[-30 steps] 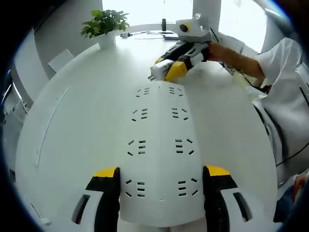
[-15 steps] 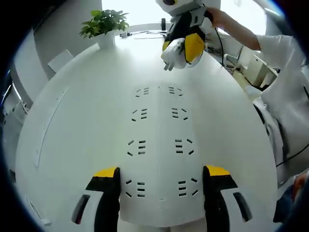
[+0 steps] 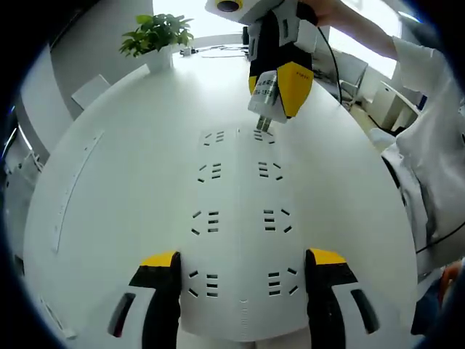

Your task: Straighten the power strip on the desk, plug the charger into it

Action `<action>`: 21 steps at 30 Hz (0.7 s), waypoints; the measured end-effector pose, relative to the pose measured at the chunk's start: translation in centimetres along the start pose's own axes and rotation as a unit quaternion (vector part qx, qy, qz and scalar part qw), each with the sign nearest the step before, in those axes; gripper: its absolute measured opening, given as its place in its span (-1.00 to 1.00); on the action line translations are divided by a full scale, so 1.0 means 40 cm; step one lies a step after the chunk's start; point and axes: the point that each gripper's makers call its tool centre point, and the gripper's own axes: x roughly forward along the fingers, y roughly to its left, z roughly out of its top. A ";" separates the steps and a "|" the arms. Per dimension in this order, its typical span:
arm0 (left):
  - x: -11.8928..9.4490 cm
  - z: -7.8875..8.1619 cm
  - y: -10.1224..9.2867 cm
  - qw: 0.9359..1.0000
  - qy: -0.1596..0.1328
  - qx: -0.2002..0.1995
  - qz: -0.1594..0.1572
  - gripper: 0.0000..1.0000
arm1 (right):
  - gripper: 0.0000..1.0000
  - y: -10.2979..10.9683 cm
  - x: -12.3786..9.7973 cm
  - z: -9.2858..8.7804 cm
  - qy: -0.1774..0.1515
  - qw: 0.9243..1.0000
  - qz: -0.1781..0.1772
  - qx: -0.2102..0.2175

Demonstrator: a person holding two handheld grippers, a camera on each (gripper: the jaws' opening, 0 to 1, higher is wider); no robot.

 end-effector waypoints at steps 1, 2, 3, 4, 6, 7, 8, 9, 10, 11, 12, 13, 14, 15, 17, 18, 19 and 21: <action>0.000 0.000 0.000 1.000 0.001 0.000 0.000 0.40 | -0.45 0.003 -0.002 0.005 -0.003 1.000 -0.002 0.001; 0.000 0.000 0.000 1.000 0.002 0.000 0.000 0.40 | -0.45 0.003 -0.001 0.010 -0.004 1.000 -0.008 0.007; 0.000 0.000 0.000 1.000 0.003 0.000 0.000 0.40 | -0.45 0.006 0.001 0.009 0.001 1.000 -0.010 0.009; 0.000 0.000 0.000 1.000 0.004 0.000 0.000 0.40 | -0.45 0.009 0.003 0.010 0.003 1.000 -0.014 0.006; -0.001 0.000 0.000 1.000 0.006 0.000 0.001 0.40 | -0.45 0.016 0.001 0.003 0.011 0.999 -0.030 0.003; -0.001 -0.001 0.000 1.000 0.006 0.000 0.001 0.40 | -0.45 0.016 0.001 -0.001 0.016 0.999 -0.036 0.002; -0.001 -0.001 0.000 1.000 0.007 0.000 0.001 0.40 | -0.45 0.019 0.000 -0.009 0.024 0.999 -0.043 0.001; -0.002 -0.001 0.001 1.000 0.009 0.000 0.001 0.40 | -0.45 0.025 -0.002 -0.009 0.023 0.998 -0.050 0.002; -0.002 -0.001 0.001 1.000 0.011 0.000 0.001 0.40 | -0.45 0.027 -0.003 -0.013 0.029 0.998 -0.059 0.007; -0.002 -0.001 0.001 1.000 0.014 0.001 0.001 0.40 | -0.45 0.031 -0.003 -0.013 0.033 0.997 -0.064 0.008; -0.003 -0.001 0.000 1.000 0.017 0.001 0.001 0.39 | -0.45 0.035 -0.004 -0.011 0.033 0.997 -0.071 0.008; -0.003 0.000 0.000 1.000 0.019 0.001 0.002 0.39 | -0.45 0.036 -0.005 -0.015 0.041 0.996 -0.083 0.011; -0.003 0.000 0.001 1.000 0.023 0.001 0.002 0.39 | -0.45 0.041 -0.007 -0.021 0.048 0.994 -0.098 0.014; -0.004 -0.001 0.000 1.000 0.026 0.002 0.002 0.39 | -0.46 0.043 -0.008 -0.025 0.053 0.993 -0.106 0.015; -0.005 -0.002 0.001 1.000 0.030 0.002 0.002 0.38 | -0.46 0.052 -0.008 -0.033 0.059 0.991 -0.122 0.013; -0.006 -0.003 0.001 1.000 0.031 0.001 0.003 0.38 | -0.46 0.056 -0.009 -0.040 0.065 0.989 -0.132 0.017; -0.007 -0.003 0.001 0.999 0.033 0.001 0.003 0.38 | -0.46 0.061 -0.010 -0.043 0.065 0.988 -0.141 0.013; -0.008 -0.005 0.000 0.999 0.035 0.000 0.004 0.38 | -0.46 0.071 -0.010 -0.052 0.067 0.985 -0.156 0.012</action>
